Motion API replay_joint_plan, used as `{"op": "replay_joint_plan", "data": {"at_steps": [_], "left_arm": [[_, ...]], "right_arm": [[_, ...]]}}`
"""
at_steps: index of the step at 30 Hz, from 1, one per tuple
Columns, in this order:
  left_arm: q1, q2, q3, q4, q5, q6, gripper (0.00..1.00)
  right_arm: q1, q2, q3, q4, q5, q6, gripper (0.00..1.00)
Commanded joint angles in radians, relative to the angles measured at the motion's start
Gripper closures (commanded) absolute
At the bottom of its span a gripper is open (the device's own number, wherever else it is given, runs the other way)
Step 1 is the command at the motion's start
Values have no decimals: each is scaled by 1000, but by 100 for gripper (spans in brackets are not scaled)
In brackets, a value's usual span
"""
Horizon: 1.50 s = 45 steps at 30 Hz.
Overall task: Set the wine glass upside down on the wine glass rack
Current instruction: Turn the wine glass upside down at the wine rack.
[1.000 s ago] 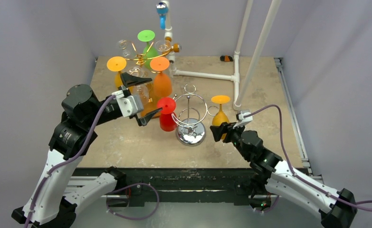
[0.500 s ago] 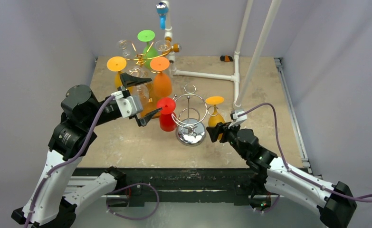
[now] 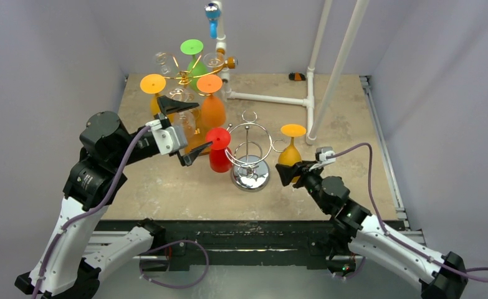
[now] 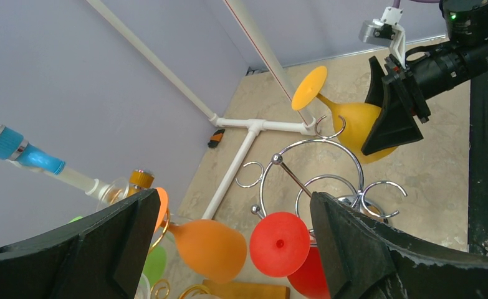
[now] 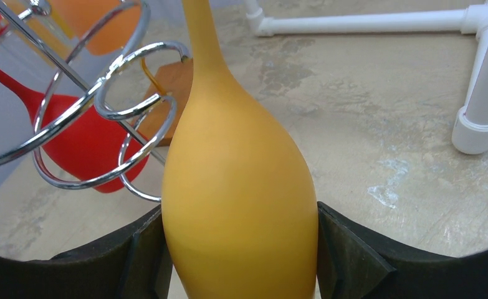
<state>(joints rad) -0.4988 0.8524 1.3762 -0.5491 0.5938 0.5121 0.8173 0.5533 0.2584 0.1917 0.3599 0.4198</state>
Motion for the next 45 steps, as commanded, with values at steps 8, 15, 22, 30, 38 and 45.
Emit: {"op": "replay_joint_plan", "data": {"at_steps": [8, 15, 22, 30, 38, 45], "left_arm": [[-2, -5, -9, 7, 6, -2, 0], [-1, -9, -11, -2, 1, 3, 0], [-1, -2, -14, 3, 7, 3, 0], [-2, 2, -14, 7, 9, 1, 0], [-1, 6, -17, 6, 12, 0, 0], [-2, 5, -17, 2, 11, 3, 0]], "right_arm": [[0, 49, -6, 110, -19, -27, 41], [0, 75, -24, 152, -32, -48, 41], [0, 47, -62, 188, -49, -55, 41], [2, 68, -79, 246, -36, -47, 42], [1, 48, -115, 304, -43, -51, 43], [9, 92, -116, 351, -65, -67, 44]]}}
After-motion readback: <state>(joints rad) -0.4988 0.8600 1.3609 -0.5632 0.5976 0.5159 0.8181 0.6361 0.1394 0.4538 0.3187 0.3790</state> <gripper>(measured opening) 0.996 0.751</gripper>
